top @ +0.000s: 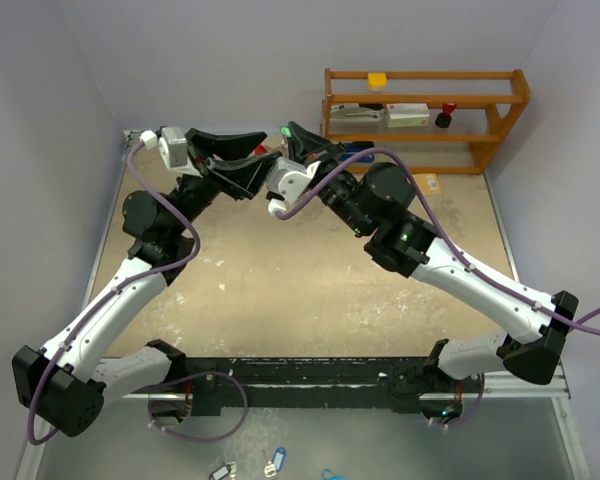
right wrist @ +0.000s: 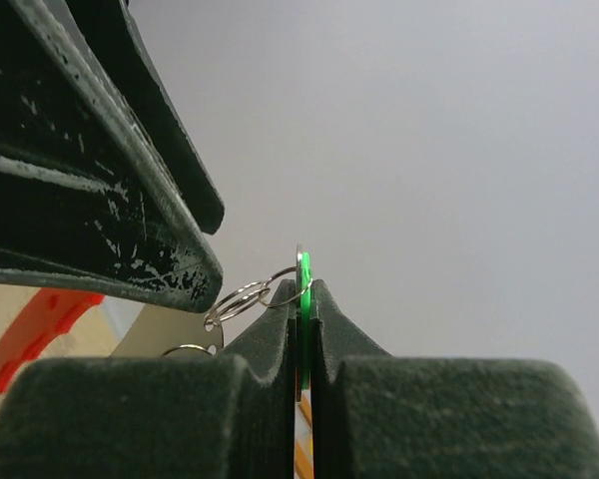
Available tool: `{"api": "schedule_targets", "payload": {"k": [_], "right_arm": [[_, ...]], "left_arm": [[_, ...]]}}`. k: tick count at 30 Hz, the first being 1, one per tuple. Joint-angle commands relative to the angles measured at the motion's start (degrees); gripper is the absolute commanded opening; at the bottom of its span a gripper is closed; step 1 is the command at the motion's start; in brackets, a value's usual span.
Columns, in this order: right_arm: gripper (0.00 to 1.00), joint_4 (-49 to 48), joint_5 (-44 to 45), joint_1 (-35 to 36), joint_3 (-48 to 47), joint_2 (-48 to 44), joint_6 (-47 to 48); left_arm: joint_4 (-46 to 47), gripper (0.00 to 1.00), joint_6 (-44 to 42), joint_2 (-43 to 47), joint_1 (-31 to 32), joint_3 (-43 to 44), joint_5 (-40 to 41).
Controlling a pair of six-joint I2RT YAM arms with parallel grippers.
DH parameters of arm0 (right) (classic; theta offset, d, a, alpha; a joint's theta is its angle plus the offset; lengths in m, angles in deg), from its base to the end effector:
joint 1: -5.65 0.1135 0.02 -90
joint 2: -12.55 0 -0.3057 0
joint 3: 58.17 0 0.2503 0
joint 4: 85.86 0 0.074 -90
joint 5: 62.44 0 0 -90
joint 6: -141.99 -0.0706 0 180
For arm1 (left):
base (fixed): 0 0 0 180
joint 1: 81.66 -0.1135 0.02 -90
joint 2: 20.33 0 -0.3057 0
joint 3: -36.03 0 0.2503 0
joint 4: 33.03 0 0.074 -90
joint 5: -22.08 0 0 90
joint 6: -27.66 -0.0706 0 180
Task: Remove the keys from the keyring
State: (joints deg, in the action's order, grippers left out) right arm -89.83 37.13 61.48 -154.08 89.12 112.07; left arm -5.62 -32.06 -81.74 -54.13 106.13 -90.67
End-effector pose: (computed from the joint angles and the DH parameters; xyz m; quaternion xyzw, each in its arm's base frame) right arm 0.1878 0.2557 0.5506 -0.4273 0.3497 -0.0767 0.8302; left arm 0.1945 -0.1322 0.5017 0.1651 0.4484 -0.5007 0.7218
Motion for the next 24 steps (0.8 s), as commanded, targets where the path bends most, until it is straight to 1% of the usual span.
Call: {"api": "schedule_targets", "payload": {"k": [1,12,24], "right_arm": [[0.00,-4.8,1.2,0.2,-0.5,-0.2,1.0],[0.00,-4.7,1.1,0.2,-0.5,0.1,0.9],[0.00,-4.5,1.0,0.7,-0.7,0.2,1.1]], "left_arm": [[5.1,0.56,0.8,0.5,0.2,-0.1,-0.6],[6.8,0.58,1.3,-2.1,0.5,0.6,-1.0],[5.3,0.61,-2.1,-3.2,1.3,1.1,1.6]]}}
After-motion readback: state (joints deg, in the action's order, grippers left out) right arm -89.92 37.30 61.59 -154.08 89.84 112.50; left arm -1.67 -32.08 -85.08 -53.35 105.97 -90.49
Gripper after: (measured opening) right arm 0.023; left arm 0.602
